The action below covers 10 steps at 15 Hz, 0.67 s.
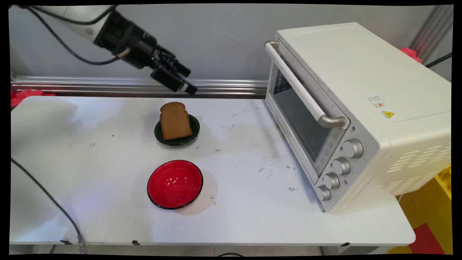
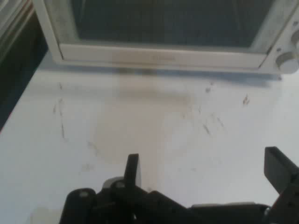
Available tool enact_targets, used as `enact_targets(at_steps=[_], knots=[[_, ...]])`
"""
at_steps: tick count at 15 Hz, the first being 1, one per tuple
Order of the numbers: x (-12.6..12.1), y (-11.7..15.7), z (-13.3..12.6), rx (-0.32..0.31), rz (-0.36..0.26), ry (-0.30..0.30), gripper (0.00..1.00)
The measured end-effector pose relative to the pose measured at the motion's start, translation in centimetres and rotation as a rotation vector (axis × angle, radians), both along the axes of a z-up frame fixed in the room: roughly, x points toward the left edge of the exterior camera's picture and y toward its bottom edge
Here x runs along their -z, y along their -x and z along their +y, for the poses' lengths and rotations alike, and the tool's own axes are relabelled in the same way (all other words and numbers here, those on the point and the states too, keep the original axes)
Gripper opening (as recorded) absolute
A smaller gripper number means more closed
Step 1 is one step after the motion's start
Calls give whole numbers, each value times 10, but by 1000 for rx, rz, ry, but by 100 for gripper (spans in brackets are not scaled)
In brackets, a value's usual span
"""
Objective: Open the oven
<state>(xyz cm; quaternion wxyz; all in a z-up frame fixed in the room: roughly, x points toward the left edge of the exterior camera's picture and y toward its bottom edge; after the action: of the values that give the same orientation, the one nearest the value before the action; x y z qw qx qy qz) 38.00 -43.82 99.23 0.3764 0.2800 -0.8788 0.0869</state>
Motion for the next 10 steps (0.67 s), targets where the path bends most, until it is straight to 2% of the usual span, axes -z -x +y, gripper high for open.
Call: enact_targets(at_steps=[6, 10], knots=[[-13, 18, -17, 18, 9, 18, 100], [-18, 33, -30, 55, -9, 10, 100]])
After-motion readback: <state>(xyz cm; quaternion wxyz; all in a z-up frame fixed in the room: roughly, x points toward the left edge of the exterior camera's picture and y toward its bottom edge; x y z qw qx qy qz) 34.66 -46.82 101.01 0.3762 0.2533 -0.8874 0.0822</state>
